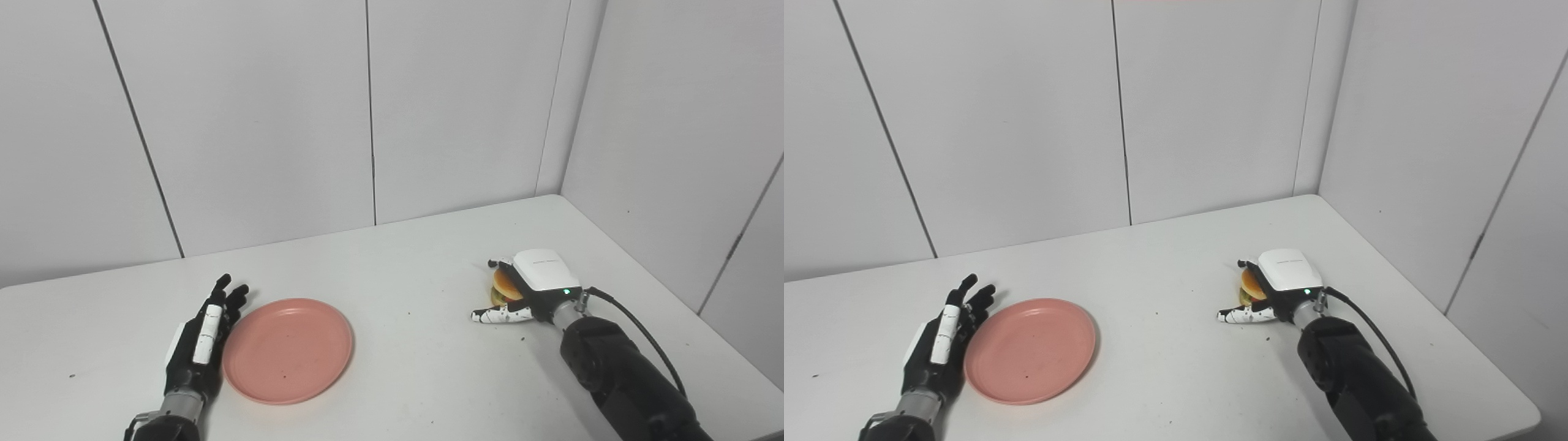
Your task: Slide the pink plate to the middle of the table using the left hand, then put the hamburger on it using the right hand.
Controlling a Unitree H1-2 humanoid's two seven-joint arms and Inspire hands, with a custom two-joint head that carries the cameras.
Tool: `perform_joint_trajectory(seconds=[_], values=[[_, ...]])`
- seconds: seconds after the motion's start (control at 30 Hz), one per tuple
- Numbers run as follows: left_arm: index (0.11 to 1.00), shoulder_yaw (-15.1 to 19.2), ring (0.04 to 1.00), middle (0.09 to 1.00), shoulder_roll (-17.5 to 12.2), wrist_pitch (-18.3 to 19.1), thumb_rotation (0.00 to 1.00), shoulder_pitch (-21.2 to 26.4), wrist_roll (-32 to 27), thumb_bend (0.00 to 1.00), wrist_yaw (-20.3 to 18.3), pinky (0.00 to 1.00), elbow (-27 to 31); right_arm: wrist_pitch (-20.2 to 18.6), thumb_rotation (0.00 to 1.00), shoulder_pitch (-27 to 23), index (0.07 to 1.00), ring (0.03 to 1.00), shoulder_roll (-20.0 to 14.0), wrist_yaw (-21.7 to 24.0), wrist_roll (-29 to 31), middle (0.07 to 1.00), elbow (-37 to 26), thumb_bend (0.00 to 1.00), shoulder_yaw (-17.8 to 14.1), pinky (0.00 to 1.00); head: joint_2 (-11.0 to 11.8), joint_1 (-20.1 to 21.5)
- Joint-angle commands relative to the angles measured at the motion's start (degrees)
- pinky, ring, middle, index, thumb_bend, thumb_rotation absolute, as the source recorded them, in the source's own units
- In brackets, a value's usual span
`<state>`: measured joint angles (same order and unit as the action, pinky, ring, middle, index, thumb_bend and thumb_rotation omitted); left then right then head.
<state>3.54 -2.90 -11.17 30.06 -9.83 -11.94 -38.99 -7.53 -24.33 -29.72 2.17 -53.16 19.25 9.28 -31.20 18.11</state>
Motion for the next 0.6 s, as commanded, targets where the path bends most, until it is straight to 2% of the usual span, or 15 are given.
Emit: perform_joint_trajectory(seconds=[0.0, 0.07, 0.13, 0.2, 0.23, 0.27, 0.37, 0.57], values=[[0.935, -0.2, 0.934, 0.88, -0.3, 0.7, 0.84, -0.9, -0.1, 0.94, -0.5, 1.0, 0.5, -0.7, 0.64, -2.2, 0.76, 0.721, -0.8, -3.2, 0.6, 0.758, -0.1, 0.83, -0.5, 0.6, -0.1, -0.1], [0.935, -0.2, 0.935, 0.881, -0.3, 0.8, 0.84, -1.0, 0.0, 0.94, -0.4, 1.0, 0.8, -1.1, 0.59, -2.4, 0.745, 0.689, -0.5, -4.7, 0.7, 0.74, 0.8, 0.81, -0.4, 0.55, -0.1, -0.2], [0.934, -0.2, 0.932, 0.88, -0.2, 0.9, 0.84, -1.1, 0.1, 0.94, -0.3, 1.0, 0.9, -1.0, 0.44, -2.8, 0.678, 0.595, -0.1, -7.0, 0.7, 0.681, 2.2, 0.72, -0.2, 0.45, -0.1, -0.3], [0.935, -0.3, 0.931, 0.881, -0.3, 0.9, 0.84, -1.2, 0.2, 0.94, -0.2, 0.99, 0.9, 0.2, 0.31, -3.1, 0.593, 0.488, 0.2, -10.0, 1.4, 0.591, 3.9, 0.64, -0.2, 0.38, -0.2, -0.3], [0.935, -0.3, 0.932, 0.881, -0.3, 0.9, 0.85, -1.2, 0.3, 0.93, -0.2, 0.99, 0.9, 0.8, 0.22, -3.2, 0.531, 0.416, 0.3, -11.3, 1.9, 0.523, 4.6, 0.56, -0.1, 0.33, -0.2, -0.3], [0.935, -0.3, 0.932, 0.882, -0.3, 0.9, 0.85, -1.2, 0.3, 0.93, -0.2, 0.99, 0.9, 1.6, 0.18, -3.4, 0.505, 0.367, 0.3, -13.2, 2.2, 0.471, 5.7, 0.53, 0.2, 0.29, -0.2, -0.3], [0.934, -0.3, 0.932, 0.883, -0.2, 1.0, 0.85, -1.3, 0.1, 0.93, -0.2, 0.99, 1.0, 2.8, 0.15, -4.0, 0.486, 0.313, 0.1, -16.4, 2.7, 0.405, 8.3, 0.51, 1.1, 0.25, -0.3, -0.4], [0.935, -0.3, 0.935, 0.885, -0.1, 1.3, 0.84, -1.6, 0.2, 0.93, -0.1, 0.98, 1.6, 3.5, 0.14, -5.0, 0.479, 0.286, -0.5, -19.3, 3.8, 0.367, 12.0, 0.51, 2.9, 0.22, -0.5, -0.7]])
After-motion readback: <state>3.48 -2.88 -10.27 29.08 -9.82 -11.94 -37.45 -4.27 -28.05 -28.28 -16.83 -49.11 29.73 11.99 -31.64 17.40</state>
